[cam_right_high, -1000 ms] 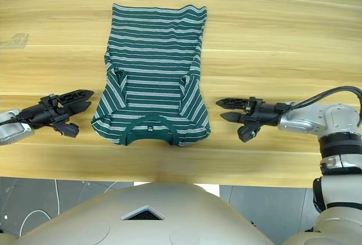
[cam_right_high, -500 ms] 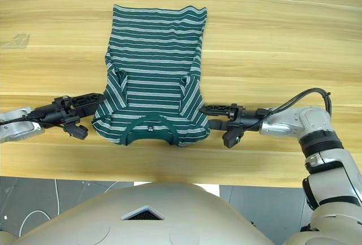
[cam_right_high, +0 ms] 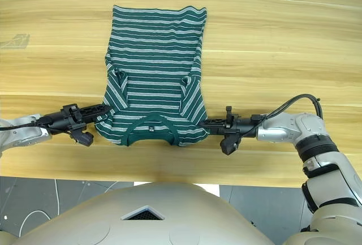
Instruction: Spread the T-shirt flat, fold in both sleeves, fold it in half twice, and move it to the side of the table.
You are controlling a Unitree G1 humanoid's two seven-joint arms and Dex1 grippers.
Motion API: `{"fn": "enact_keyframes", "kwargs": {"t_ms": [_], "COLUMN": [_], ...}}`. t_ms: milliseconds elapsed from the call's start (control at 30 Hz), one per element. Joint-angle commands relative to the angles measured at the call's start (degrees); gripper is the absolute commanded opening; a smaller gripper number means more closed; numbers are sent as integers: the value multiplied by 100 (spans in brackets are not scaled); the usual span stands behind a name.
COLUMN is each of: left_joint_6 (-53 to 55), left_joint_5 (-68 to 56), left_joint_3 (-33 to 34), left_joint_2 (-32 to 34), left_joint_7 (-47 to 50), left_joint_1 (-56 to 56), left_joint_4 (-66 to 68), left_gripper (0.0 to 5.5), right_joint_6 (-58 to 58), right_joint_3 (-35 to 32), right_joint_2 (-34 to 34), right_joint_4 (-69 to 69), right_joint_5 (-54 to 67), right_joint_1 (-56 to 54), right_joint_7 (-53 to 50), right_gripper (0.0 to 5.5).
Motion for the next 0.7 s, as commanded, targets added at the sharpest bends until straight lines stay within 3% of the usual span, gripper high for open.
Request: {"fn": "enact_keyframes", "kwargs": {"t_ms": [33,167,467,567,700], "left_joint_6": [-93,-72,-176,-105,422], "left_joint_5": [459,460,7,-688,-3680], "left_joint_3": [-566,-587,-376,-111,245], "left_joint_2": [-114,-76,77,95,480], "left_joint_7": [-434,-396,-821,-1249,-3326], "left_joint_1": [471,453,622,765,1537], "left_joint_4": [277,322,-290,-377,-740], "left_gripper": [90,36,2,2,2], "right_joint_6": [150,181,299,1075,3331], "right_joint_3": [46,21,169,459,660], "right_joint_2": [-41,-31,75,-75,-833], "right_joint_4": [54,66,307,8,-1910], "right_joint_5": [-111,-89,720,2300,5486], "right_joint_1": [92,91,6,205,924], "right_joint_7": [219,239,869,2171,4335], "right_gripper": [31,0,0,0,0]}}
